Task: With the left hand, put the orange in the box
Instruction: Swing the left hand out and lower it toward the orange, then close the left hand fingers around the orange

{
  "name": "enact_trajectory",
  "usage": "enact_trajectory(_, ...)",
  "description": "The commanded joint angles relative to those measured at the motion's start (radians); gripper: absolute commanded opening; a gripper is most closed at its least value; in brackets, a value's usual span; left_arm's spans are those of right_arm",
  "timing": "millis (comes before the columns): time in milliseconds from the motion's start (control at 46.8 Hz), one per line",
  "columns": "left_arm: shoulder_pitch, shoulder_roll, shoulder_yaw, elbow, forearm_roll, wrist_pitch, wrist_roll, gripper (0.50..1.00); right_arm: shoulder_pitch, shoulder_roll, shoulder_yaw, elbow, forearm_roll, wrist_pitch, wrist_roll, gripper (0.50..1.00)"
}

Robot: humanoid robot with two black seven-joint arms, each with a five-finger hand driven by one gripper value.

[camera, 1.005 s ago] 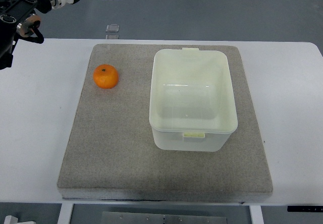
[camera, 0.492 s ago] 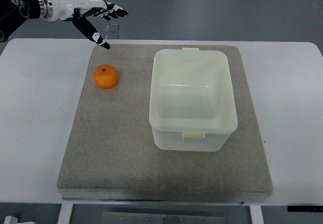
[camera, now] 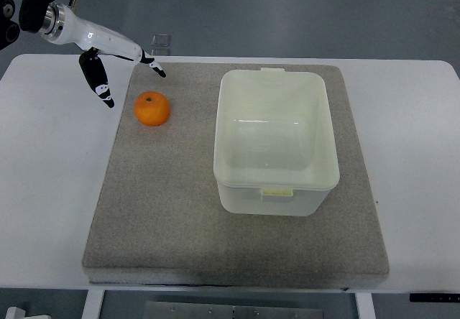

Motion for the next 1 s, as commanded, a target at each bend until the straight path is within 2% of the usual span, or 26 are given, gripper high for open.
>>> enact_trajectory(0, 0.017, -0.002, 0.0, 0.013, 0.032, 0.044, 0.0, 0.988, 0.0, 0.0, 0.0, 0.0, 0.0, 0.0, 0.0, 0.944)
enact_trajectory(150, 0.051, -0.02, -0.012, 0.061, 0.023, 0.076, 0.0, 0.988, 0.0, 0.0, 0.0, 0.0, 0.0, 0.0, 0.0, 0.944)
enact_trajectory(257, 0.092, -0.047, -0.012, 0.101, 0.008, 0.157, 0.0, 0.988, 0.0, 0.0, 0.0, 0.0, 0.0, 0.0, 0.0, 0.944)
enact_trajectory(342, 0.131, -0.068, -0.012, 0.127, -0.002, 0.194, 0.0, 0.99, 0.0, 0.0, 0.0, 0.0, 0.0, 0.0, 0.0, 0.944)
enact_trajectory(641, 0.184, -0.168, -0.004, 0.234, -0.081, 0.254, 0.0, 0.99, 0.0, 0.0, 0.0, 0.0, 0.0, 0.0, 0.0, 0.944)
enact_trajectory(984, 0.217, -0.217, -0.001, 0.3, -0.098, 0.289, 0.0, 0.99, 0.0, 0.0, 0.0, 0.0, 0.0, 0.0, 0.0, 0.944)
